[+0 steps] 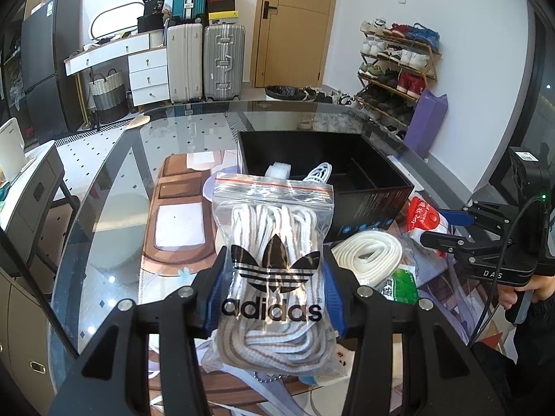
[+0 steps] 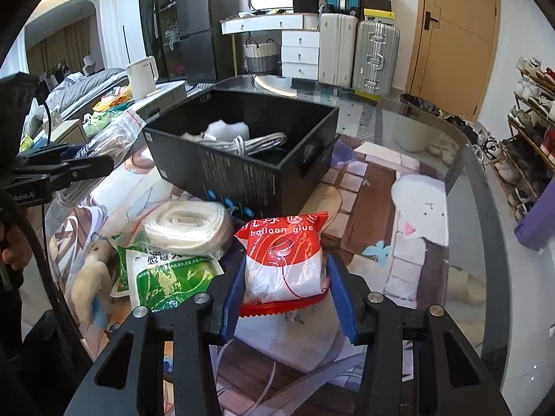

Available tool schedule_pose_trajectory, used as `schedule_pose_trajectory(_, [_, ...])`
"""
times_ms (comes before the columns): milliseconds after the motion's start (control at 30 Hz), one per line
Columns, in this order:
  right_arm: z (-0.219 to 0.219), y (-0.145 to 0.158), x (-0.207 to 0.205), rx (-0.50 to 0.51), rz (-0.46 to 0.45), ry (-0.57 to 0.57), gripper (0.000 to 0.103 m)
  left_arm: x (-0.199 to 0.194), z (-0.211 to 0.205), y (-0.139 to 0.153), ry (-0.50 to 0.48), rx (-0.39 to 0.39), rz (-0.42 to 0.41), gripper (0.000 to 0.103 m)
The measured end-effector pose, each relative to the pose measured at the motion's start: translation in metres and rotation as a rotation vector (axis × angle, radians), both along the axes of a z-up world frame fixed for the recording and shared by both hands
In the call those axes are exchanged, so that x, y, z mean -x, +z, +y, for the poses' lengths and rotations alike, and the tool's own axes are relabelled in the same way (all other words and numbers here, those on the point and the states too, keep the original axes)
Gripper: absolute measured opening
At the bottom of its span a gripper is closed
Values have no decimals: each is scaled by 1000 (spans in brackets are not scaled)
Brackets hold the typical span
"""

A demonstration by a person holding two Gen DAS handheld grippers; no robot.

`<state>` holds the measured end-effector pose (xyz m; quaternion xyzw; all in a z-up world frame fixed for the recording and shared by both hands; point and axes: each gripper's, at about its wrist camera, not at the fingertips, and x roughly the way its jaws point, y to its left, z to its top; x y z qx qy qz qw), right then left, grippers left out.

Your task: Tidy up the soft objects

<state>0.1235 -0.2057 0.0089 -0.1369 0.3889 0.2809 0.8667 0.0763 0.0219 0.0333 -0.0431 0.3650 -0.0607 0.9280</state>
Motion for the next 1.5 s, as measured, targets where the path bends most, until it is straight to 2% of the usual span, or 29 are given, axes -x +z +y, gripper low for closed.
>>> schedule_pose_trajectory(233, [-11, 23, 6, -46, -58, -22, 47, 4, 1, 4, 8, 9, -28, 47])
schedule_pose_trajectory(600, [-15, 47, 12, -127, -102, -25, 46, -4, 2, 12, 31, 27, -50, 47])
schedule_pose_trajectory(1000, [3, 66, 7, -187, -113, 6, 46, -28, -5, 23, 22, 55, -54, 47])
schedule_pose_trajectory(1500, [17, 73, -18, -246, -86, -1, 46, -51, -15, 25, 24, 38, -57, 47])
